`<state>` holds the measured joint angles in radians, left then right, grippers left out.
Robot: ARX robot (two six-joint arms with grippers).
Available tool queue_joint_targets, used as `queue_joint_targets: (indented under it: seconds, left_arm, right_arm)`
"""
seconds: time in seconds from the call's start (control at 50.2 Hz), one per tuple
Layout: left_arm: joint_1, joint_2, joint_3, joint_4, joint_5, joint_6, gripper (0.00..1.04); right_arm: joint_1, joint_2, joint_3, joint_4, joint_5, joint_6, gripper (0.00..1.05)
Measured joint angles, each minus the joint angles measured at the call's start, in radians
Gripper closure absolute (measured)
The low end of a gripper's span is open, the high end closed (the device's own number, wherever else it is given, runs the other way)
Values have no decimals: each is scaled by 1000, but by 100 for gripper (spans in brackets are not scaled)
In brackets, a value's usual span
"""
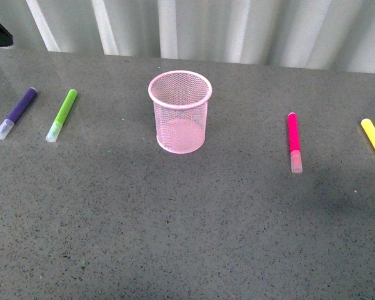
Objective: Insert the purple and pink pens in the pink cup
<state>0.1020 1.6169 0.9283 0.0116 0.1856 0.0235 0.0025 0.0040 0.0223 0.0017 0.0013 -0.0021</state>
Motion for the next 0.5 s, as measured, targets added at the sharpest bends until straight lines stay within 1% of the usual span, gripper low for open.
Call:
queue_joint_targets:
  seconds: [0.179, 0.279, 0.498]
  left_arm:
    - [14, 233, 180, -14, -11, 35, 7]
    - [21, 309, 237, -19, -13, 50, 7]
    - [46, 460, 347, -24, -55, 90, 7]
  right_arm:
    - [0, 0, 0, 0, 0, 0, 7]
    - [0, 0, 0, 0, 0, 0, 7]
    - [0, 0, 0, 0, 0, 0, 7]
